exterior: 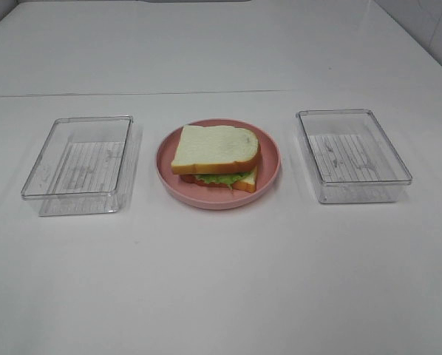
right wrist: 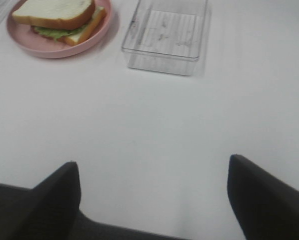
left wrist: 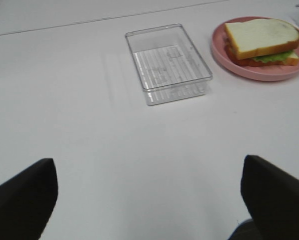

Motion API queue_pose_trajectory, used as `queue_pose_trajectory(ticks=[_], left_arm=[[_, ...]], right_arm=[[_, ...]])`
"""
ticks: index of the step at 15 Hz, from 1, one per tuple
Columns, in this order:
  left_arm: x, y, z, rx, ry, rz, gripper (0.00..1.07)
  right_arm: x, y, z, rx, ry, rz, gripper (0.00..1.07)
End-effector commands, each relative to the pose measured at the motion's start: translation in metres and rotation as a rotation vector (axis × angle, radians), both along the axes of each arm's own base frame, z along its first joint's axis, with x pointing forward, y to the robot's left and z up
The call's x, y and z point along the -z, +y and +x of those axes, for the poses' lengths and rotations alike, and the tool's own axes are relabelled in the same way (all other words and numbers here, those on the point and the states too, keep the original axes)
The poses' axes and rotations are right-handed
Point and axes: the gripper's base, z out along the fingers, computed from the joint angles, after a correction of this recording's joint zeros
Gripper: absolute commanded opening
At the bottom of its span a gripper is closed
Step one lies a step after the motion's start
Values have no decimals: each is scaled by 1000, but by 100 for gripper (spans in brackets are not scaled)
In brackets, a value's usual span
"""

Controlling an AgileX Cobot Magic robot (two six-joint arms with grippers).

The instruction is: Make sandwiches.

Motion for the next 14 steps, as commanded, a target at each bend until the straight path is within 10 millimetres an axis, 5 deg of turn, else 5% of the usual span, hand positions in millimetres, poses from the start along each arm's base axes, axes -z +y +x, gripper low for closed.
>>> queue_pose_trajectory(ticks=[1, 4, 14], left_arm=[[0, -1, -2, -92, -30, -9, 94], [0, -1, -3, -119, -34, -9, 94], [0, -1, -2, -119, -31, -9, 94]], right_arm=[[1, -1, -6, 92, -59, -9, 76], [2, 0, -20, 122, -151, -7, 76], [2, 0, -19, 120, -149, -6, 76]])
